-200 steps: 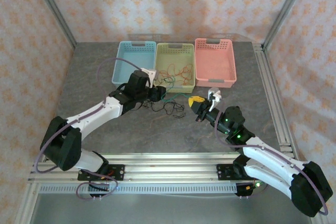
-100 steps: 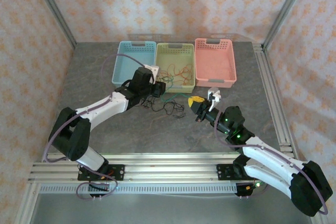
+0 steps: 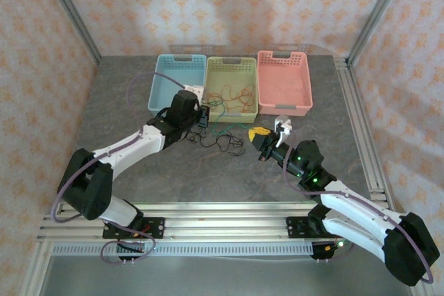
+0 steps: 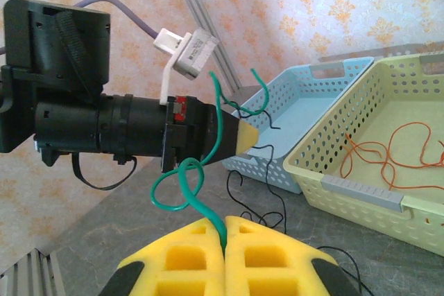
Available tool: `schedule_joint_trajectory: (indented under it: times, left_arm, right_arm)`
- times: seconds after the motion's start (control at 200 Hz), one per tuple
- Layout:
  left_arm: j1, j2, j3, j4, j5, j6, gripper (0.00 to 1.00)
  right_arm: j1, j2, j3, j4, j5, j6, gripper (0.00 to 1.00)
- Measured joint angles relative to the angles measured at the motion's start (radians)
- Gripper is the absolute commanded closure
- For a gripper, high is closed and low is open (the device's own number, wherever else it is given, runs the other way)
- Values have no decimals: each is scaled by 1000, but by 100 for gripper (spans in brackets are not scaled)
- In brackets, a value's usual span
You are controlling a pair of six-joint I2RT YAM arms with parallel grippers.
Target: Untangle the cables
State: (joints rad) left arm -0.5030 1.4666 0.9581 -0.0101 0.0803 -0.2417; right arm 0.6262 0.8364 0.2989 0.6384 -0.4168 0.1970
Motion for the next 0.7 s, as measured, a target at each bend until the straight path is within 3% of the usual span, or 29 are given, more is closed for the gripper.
schedule_joint_trajectory:
  times: [0.145,0.28,0.47,0.701]
  left_arm:
    - [1,-51,-22,-38,-100,-31,100]
    - [38,-175,-103,-98,-190,-104,100]
    - [182,-354,-179,-199,-239,-238,100]
    - [191,-525,-243,-280,-217,-323,100]
  right_arm:
    - [0,-13,0,-15,37,-2,100]
    - [0,-50,0,-77,146,-11,100]
    - [0,-86,0,-139,285,-16,100]
    - [0,-88,0,-159,341,-16,100]
